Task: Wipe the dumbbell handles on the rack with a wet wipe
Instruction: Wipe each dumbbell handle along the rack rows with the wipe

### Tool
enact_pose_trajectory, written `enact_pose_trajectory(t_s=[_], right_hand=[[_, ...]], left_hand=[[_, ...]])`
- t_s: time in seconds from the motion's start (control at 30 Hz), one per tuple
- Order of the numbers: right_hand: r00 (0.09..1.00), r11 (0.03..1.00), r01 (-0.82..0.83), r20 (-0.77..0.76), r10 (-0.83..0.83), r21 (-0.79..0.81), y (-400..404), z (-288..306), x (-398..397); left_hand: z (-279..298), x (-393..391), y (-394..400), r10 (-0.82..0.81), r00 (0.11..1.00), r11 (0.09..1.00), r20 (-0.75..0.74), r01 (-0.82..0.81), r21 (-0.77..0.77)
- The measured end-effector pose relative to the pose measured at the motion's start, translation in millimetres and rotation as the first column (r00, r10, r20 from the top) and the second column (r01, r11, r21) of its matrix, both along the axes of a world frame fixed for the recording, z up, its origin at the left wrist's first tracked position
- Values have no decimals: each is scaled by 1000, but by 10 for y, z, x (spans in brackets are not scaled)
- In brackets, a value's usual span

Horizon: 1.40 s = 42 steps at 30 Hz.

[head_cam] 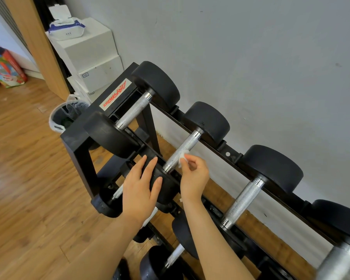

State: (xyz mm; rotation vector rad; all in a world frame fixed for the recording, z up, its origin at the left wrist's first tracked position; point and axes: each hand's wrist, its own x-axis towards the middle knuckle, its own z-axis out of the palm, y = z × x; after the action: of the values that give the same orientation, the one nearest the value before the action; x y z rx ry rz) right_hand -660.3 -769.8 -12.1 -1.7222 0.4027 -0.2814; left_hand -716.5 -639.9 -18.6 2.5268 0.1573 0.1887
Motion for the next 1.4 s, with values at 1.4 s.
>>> enact_pose_trajectory(t_s=[1.4], right_hand=[[865,752,-472,-75,496,-460,-94,61,-73]], left_hand=[[-56,-127,13,75,997,989,5,-74,-126]])
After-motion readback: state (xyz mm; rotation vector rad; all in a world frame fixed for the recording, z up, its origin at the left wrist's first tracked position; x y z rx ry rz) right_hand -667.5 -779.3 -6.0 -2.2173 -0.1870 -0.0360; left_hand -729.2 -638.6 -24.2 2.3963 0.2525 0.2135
